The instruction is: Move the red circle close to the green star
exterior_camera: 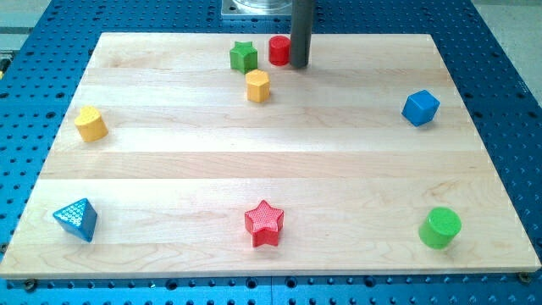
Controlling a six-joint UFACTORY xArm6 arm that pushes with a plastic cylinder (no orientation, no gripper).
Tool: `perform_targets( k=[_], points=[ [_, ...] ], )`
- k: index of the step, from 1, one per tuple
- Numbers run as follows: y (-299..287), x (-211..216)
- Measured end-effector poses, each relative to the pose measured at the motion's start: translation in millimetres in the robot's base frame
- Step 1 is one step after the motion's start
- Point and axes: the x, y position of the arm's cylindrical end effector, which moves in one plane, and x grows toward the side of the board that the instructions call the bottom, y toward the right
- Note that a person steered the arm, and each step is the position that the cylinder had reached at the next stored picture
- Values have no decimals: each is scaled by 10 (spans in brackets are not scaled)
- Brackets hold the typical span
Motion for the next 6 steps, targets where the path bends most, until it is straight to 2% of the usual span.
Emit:
perform_targets(
  k=[1,5,6],
  points=[
    [177,-131],
    [-54,-344],
    [-327,-315]
  ],
)
